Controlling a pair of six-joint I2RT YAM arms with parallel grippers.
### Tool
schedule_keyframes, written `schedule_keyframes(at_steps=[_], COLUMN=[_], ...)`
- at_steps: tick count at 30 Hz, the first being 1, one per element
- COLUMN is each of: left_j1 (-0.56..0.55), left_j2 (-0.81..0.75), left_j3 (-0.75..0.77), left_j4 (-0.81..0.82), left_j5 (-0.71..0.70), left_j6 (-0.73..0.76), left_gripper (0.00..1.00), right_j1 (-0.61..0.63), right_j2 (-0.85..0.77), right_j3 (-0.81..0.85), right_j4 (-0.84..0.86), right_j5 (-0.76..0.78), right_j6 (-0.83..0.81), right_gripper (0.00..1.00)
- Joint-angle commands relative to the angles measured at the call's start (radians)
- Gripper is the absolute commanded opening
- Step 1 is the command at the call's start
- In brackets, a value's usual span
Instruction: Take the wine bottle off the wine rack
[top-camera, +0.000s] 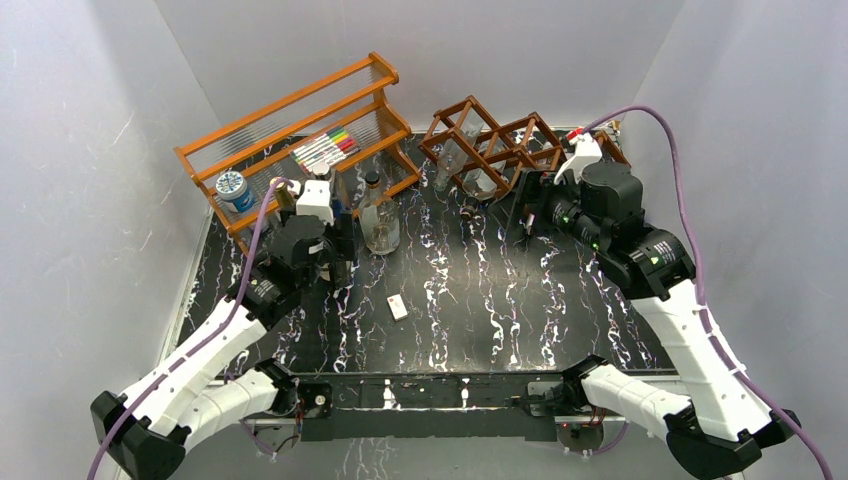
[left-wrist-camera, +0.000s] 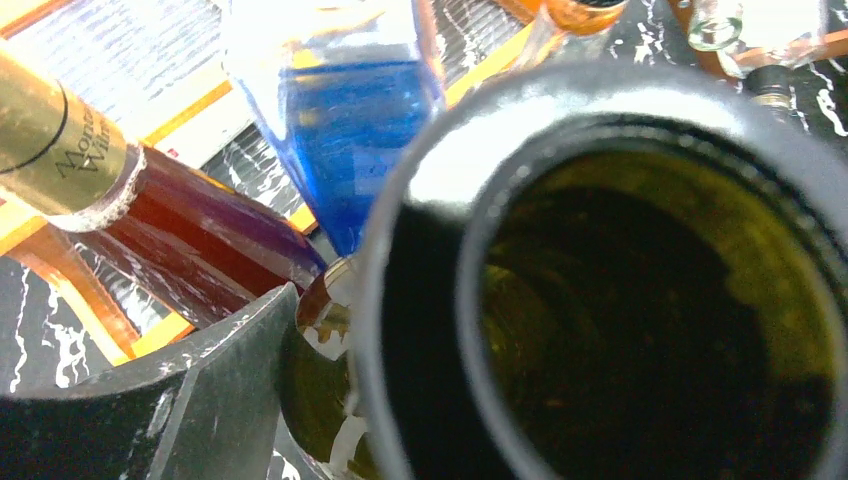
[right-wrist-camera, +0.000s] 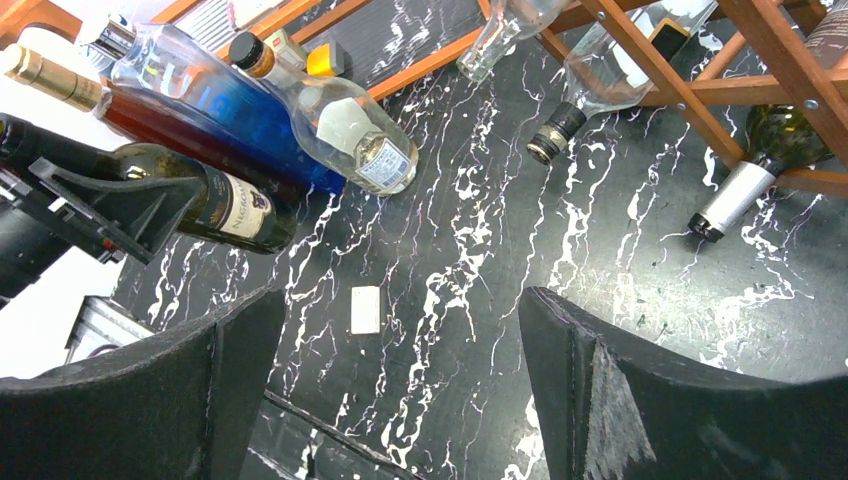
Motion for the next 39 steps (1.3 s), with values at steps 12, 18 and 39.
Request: schedule_keyframes(at_steps=[12, 18, 39], left_j1=[0.119, 0.153, 0.16], left_j2=[0.075, 0.091, 0.045], left_j3=[-0.047, -0.07, -0.134], left_j4=[0.222, 0.229, 0.16], left_j5=[0.006, 0.046, 0.092], left_j6=[-0.069, -0.089, -0.063], left_gripper=[0.0, 0.0, 0.65], right_j1=[0.003, 0.003, 0.003], right_j2=[-0.027, -0.021, -0.008], right_j3=[-0.039, -0.054, -0.08], right_j4=[0.055, 0.063, 0.088], right_j5=[-0.011, -0.019, -0.051], right_j6=[0.016, 0.018, 0.038], right_gripper=[0.98, 0.98, 0.98])
